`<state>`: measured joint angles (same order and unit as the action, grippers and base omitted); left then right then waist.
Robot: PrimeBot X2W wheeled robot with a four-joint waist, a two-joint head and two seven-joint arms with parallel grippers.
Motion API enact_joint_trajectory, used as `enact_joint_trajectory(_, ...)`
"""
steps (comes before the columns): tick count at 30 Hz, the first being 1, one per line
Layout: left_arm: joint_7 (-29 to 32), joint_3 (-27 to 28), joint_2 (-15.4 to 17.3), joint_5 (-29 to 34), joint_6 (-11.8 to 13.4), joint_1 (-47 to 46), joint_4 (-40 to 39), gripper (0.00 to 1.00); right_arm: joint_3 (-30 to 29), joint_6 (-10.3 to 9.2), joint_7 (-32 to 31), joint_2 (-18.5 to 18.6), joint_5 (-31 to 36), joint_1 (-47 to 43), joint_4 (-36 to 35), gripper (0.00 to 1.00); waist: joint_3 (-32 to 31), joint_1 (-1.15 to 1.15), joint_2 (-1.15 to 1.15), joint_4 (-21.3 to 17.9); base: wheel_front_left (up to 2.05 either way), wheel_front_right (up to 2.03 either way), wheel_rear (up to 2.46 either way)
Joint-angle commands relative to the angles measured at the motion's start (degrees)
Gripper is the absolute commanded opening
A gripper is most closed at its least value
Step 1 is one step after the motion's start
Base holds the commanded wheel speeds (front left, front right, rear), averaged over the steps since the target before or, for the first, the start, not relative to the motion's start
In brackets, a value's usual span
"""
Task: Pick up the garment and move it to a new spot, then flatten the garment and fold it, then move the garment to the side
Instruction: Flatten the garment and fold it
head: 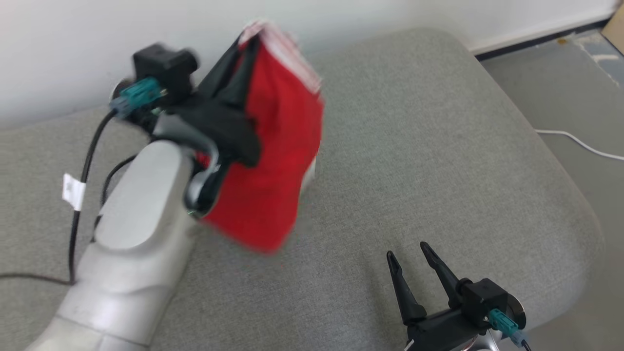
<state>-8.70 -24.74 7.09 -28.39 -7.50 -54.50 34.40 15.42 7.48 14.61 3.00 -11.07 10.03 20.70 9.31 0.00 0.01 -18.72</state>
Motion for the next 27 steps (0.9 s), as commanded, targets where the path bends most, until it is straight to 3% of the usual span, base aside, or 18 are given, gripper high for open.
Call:
enact_joint_trajectory(1, -1.68, -1.44, -0.79, -0.85, 0.12, -1.84, -2.74, 0.0, -0.09, 0.03, -0.13, -0.03, -0.39, -0.81, 0.06, 1.0, -1.77, 0.0, -0.01, 1.12, 0.0, 0.0, 0.0)
enact_joint_trajectory(10, -6.01, -6.67, -2.04, -5.76, 0.1, -2.45, -14.14, 0.0, -0.58, 0.03, -0.5, -0.09, -0.56, -1.8, -0.27, 1.0, -3.59, 0.0, -0.01, 2.69, 0.0, 0.0, 0.0)
enact_joint_trajectory(24, -5.97, -12.83, 4.3, -7.55, 0.2, 14.18, 3.52, 0.0, -0.25, 0.03, -0.9, -0.1, -0.9, -2.12, -1.0, 1.0, -3.01, 0.0, -0.01, 6.08, 0.0, 0.0, 0.0)
enact_joint_trajectory(27, -6.19, -12.54, 5.22, -6.93, 1.49, 15.63, 7.76, 0.0, -0.22, 0.03, -1.12, -0.1, -0.94, -2.17, -1.15, 1.0, -3.13, 0.0, -0.01, 6.29, 0.0, 0.0, 0.0)
